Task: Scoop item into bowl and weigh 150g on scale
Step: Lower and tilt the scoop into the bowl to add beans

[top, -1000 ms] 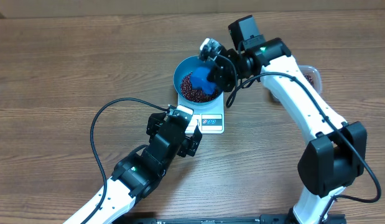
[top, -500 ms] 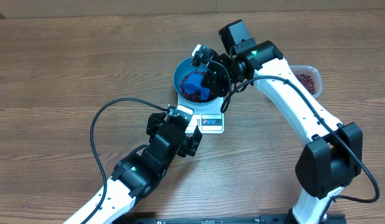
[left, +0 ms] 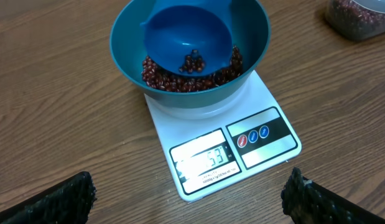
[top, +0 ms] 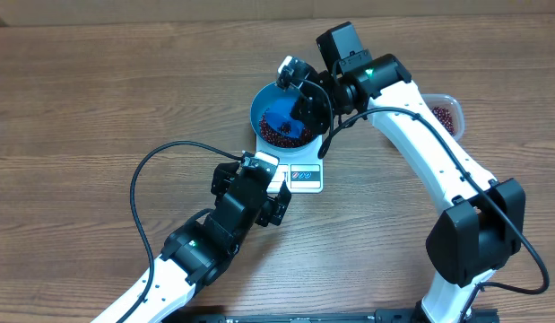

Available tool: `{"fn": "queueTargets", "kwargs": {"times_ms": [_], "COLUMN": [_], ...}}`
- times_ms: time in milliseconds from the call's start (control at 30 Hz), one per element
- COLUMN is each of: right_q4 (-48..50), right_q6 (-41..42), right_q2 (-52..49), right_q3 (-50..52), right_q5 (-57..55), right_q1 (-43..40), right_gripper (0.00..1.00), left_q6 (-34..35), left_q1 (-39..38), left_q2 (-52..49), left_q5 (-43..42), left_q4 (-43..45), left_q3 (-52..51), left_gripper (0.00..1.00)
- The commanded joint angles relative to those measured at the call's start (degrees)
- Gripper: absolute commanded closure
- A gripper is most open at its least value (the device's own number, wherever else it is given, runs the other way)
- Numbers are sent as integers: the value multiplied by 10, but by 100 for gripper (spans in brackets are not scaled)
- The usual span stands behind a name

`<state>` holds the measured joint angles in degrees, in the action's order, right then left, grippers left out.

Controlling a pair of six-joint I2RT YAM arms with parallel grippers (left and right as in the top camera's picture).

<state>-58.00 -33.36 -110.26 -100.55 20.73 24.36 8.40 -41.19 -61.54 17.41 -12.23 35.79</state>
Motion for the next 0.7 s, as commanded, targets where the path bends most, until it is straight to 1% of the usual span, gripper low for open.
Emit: {"fn": "queueTargets", "kwargs": {"times_ms": [0,267,433,667], "right_q4": [-3,-9,-15,-19], "right_q6": [8,8,23,26], "right_q2": [15,30,33,34], "right_q3": [-20,-21,-35,-46], "right_q5": [-2,-1,1,65], "right_q1": [-6,-8,-16,-40], "right_gripper": [96,96,96,96], "left_q6": [-11,-11,-11,-11], "left_q1": [3,3,3,3], "left_q2": [-3,-3,-3,-3], "left_q5": [10,10,10,10], "left_q4": [0,0,1,0], "left_q3": [-5,-5,-5,-5], "left_gripper": [0,1,0,0]}}
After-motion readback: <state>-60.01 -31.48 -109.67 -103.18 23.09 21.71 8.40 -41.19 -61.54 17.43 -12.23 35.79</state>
